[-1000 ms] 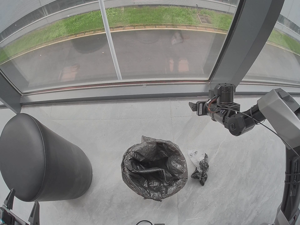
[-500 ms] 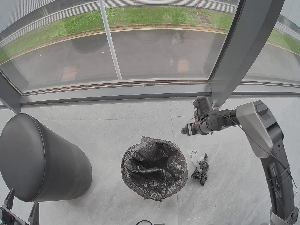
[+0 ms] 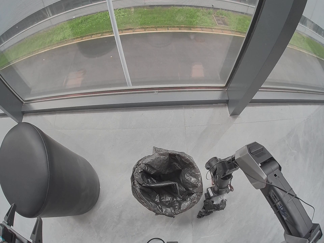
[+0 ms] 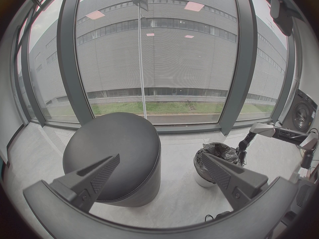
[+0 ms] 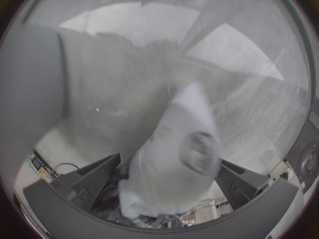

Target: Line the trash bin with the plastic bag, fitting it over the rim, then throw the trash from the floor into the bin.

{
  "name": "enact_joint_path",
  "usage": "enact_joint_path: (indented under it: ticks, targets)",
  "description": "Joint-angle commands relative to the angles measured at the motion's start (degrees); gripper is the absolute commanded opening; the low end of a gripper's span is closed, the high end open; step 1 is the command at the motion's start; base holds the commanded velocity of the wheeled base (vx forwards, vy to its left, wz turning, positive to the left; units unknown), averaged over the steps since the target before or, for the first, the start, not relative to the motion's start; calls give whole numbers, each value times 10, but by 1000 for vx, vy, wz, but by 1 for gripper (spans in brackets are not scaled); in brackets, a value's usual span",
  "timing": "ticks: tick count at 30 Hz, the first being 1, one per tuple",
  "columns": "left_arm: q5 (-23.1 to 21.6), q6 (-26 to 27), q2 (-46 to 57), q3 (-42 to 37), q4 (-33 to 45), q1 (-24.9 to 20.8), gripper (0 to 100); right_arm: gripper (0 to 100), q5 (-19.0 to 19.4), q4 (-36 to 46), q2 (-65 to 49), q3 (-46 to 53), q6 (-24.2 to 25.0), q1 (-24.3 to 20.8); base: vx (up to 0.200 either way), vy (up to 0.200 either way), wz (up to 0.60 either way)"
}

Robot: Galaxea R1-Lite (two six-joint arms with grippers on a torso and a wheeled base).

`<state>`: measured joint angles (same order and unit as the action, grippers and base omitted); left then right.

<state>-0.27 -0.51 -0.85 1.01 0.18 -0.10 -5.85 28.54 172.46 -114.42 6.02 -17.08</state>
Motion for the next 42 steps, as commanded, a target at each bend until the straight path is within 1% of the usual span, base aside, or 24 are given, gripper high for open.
enact_joint_path:
  ticks: [1,4,8,20,21,35,42]
  targets:
    - [0,0,8,-10,0,0,100,100,2,10,48,-2,29,20,0,0,0]
    - [0,0,8,-10,0,0,100,100,3,9,30,-2,51,28,0,0,0]
    - [0,0,8,-10,0,0,100,100,3,10,14,-2,59,30,0,0,0]
    - [0,0,8,-10,0,0,100,100,0,19,9,-2,62,27,0,0,0]
    - [0,0,8,-10,0,0,100,0,0,20,9,-2,62,27,0,0,0]
    - [0,0,8,-10,0,0,100,0,-2,35,8,-2,63,23,0,0,0]
    - [0,0,8,-10,0,0,100,0,-5,68,-44,-2,64,24,0,0,0]
